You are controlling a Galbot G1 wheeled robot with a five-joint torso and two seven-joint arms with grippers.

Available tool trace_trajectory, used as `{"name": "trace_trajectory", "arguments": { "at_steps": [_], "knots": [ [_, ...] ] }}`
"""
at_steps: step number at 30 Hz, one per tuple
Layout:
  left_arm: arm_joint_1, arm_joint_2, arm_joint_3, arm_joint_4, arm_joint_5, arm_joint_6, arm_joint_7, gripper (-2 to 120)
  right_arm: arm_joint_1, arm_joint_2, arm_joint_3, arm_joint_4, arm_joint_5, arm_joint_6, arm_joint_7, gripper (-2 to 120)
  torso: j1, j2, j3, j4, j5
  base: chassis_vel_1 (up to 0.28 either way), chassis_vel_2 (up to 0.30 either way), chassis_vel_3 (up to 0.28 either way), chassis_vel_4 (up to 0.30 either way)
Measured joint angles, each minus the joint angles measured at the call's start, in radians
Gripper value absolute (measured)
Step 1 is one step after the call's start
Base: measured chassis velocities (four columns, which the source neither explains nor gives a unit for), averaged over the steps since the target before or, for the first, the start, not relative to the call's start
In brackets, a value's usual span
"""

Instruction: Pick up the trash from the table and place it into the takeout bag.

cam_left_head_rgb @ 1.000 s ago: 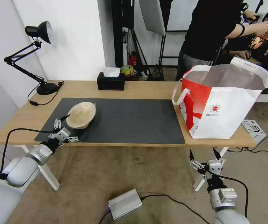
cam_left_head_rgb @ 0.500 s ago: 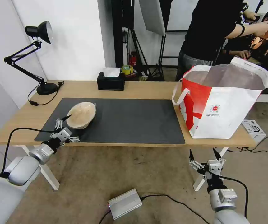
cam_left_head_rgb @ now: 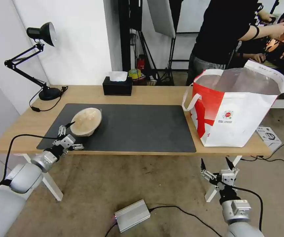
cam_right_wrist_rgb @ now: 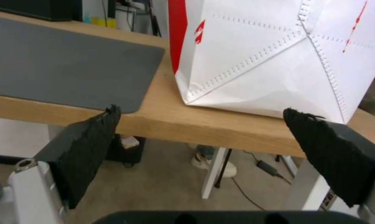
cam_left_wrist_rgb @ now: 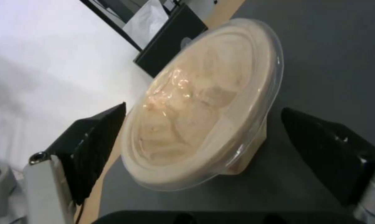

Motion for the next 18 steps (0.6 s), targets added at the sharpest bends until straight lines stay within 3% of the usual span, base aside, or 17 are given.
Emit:
{"name": "trace_trajectory", "arguments": {
  "at_steps": [18],
  "knots": [
    [-0.064, -0.001, 0.054, 0.049, 0.001, -0.005, 0.002, 100, 0.001, 0.006, 0.001, -0.012, -0.005, 0.004, 0.001, 100, 0.000, 0.000, 0.000, 0.0000, 0.0000, 0.000, 0.000, 0.000, 0.000]
  ]
}}
